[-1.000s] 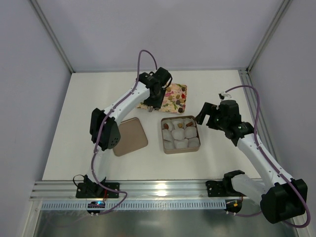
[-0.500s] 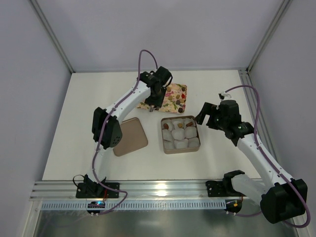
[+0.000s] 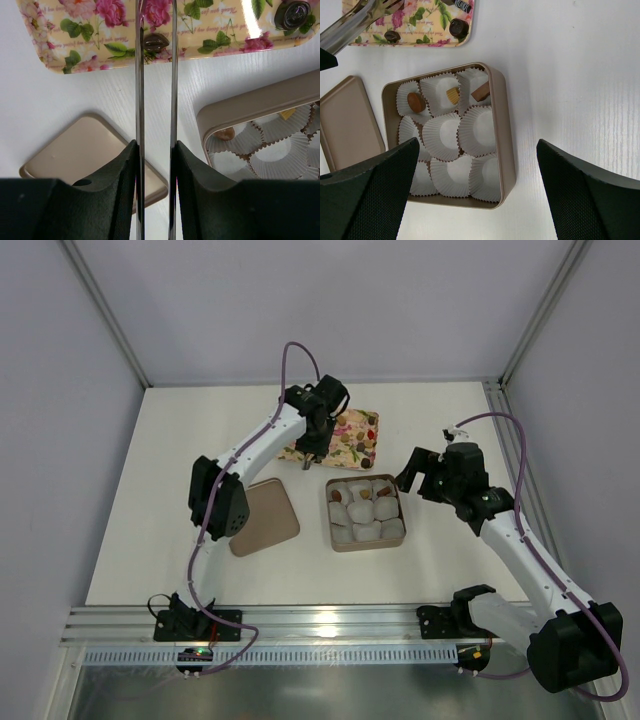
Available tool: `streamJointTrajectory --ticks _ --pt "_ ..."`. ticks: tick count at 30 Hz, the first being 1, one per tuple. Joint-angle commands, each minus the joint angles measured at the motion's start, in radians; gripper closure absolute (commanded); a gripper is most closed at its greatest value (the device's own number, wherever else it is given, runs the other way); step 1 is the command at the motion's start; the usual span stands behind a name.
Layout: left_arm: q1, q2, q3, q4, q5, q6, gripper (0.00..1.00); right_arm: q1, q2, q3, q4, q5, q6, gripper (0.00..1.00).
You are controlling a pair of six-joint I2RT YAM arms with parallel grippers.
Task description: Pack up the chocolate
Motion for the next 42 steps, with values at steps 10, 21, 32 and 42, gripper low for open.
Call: streamJointTrajectory --ticks 10,21,32,42 --pt "0.006 -0.056 0.061 0.002 -0.01 0.018 0.7 0.005 -0.014 0.02 0.026 0.003 -0.008 0.01" --pt "0.006 -0.099 0.061 -0.006 -0.013 0.027 0.73 0.005 -0.017 0.015 0.029 0.003 -0.002 0.01" --pt "0.003 -0.108 0.056 -0.009 -0.012 0.034 0.73 0.005 -0.009 0.006 0.043 -0.003 0.003 0.01" --pt "0.002 -0.108 0.045 -0.013 -0.01 0.038 0.74 0.005 0.002 -0.001 0.052 -0.003 0.008 0.01"
